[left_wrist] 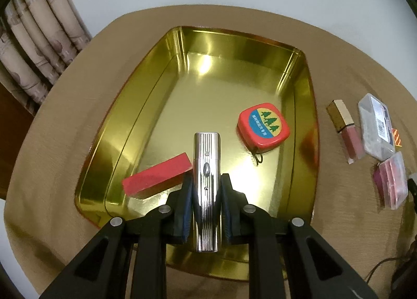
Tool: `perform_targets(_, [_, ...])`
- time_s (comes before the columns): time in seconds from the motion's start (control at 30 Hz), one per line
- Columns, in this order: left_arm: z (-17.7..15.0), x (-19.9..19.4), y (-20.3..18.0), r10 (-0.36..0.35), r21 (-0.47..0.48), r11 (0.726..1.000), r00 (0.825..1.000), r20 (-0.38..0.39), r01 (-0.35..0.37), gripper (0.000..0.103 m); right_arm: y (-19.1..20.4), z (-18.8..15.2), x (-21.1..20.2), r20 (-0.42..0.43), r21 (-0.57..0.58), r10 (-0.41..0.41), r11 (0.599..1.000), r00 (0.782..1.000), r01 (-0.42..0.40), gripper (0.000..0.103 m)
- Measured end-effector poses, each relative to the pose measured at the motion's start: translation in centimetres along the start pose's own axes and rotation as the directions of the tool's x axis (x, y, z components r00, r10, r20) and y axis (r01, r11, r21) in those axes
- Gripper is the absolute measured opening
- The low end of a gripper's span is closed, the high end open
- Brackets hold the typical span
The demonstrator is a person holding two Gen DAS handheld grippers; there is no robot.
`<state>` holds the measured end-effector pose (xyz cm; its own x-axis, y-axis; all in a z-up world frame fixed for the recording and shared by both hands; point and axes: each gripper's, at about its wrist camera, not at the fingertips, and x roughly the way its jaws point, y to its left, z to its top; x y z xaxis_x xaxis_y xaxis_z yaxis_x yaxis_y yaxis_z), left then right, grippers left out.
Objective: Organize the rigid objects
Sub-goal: 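Carry the silver tube into the gold tin and open the left gripper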
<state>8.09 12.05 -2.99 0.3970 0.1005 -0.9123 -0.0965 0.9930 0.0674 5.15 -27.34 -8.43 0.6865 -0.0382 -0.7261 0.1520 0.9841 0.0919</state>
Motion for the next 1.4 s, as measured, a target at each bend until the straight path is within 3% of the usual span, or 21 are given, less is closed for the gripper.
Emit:
perform_targets(0.37, [0.4, 1.8, 1.5, 0.03, -0.019, 0.999, 0.999, -0.014, -0.03, 0.017, 0.0, 0.0, 0.0, 0.0, -0.001, 0.0, 1.0, 1.0, 0.0, 0.031])
perform_targets(0.87, [-0.4, 1.0, 1.9, 0.033, 0.011, 0.999, 0.999, 0.022, -0.033, 0.021, 0.1, 0.0, 0.0, -0.001, -0.008, -0.007, 1.0, 1.0, 0.007, 0.031])
perform_targets(1.13, [-1.2, -2.0, 2.4, 0.008, 0.019, 1.0, 0.996, 0.087, -0.01, 0.033, 0.5, 0.0, 0.0, -0.002, -0.027, -0.03, 0.999, 1.0, 0.029, 0.031])
perform_targets(1.2, [-1.3, -3.1, 2.9, 0.022, 0.006, 1.0, 0.993, 0.113, -0.023, 0.039, 0.6, -0.1, 0.0, -0.002, -0.033, -0.036, 0.999, 0.999, 0.036, 0.031])
perform_targets(1.4, [-2.7, -5.1, 5.5, 0.034, -0.049, 0.998, 0.989, 0.143, -0.027, 0.044, 0.6, -0.1, -0.1, -0.002, -0.041, -0.044, 0.998, 0.999, 0.044, 0.031])
